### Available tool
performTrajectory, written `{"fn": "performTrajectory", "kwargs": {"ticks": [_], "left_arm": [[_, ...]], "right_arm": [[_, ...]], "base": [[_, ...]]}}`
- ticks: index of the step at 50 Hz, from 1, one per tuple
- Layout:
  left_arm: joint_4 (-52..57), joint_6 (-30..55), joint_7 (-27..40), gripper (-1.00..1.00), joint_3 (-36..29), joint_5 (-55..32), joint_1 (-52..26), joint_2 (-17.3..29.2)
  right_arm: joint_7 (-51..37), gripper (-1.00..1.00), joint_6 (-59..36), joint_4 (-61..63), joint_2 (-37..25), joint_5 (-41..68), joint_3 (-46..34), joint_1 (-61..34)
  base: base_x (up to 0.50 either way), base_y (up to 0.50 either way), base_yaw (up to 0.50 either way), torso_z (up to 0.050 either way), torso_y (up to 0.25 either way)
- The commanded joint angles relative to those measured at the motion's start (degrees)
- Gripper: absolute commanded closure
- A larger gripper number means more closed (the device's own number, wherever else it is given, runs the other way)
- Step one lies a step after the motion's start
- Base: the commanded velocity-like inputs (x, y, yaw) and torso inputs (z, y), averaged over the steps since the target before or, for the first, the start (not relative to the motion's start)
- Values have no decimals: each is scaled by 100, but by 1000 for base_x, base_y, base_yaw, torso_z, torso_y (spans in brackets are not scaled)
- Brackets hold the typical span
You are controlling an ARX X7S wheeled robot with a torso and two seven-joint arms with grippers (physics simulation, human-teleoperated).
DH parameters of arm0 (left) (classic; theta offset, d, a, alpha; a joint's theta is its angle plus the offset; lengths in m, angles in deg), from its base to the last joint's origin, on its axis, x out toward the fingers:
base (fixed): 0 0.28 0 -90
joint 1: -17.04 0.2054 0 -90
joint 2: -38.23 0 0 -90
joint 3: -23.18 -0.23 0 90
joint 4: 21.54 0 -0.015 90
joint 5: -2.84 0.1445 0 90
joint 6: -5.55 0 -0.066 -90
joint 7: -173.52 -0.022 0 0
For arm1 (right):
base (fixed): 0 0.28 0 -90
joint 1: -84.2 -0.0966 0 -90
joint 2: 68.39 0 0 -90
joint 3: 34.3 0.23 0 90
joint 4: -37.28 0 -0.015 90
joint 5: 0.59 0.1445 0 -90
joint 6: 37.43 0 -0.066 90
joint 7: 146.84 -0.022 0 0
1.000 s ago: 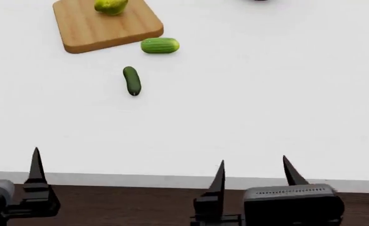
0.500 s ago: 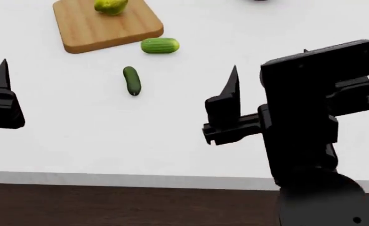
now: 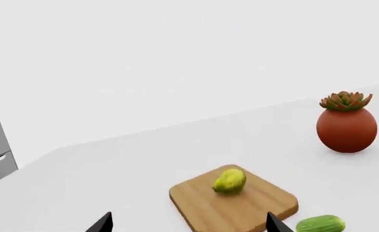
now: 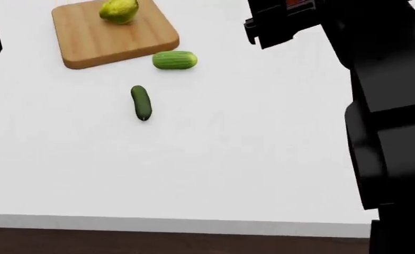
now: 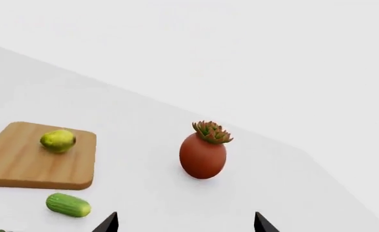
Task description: Clear the non-vegetable object off the cutting board and place the vegetables onto it.
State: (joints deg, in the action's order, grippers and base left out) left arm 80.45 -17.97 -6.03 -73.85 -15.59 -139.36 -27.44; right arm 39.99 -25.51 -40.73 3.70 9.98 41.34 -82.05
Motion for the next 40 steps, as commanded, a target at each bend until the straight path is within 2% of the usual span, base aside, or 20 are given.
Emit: {"fn": "performTrajectory", "kwargs": {"ticks": [1, 21, 40], "left_arm": [[-763, -91, -338, -100, -83, 91, -710, -108], [-862, -268, -349, -100, -67, 76, -694, -102], [-844, -266, -338, -100, -36, 52, -743, -44]], "right_arm": [[327, -100, 344, -1092, 120, -126, -205, -822], [408, -100, 592, -1248, 47, -157, -602, -787], [489, -100, 653, -1290, 37, -151, -882, -879]], "base": [[500, -125, 0, 0, 0], [500, 6, 0, 0, 0], [500, 182, 0, 0, 1]]}}
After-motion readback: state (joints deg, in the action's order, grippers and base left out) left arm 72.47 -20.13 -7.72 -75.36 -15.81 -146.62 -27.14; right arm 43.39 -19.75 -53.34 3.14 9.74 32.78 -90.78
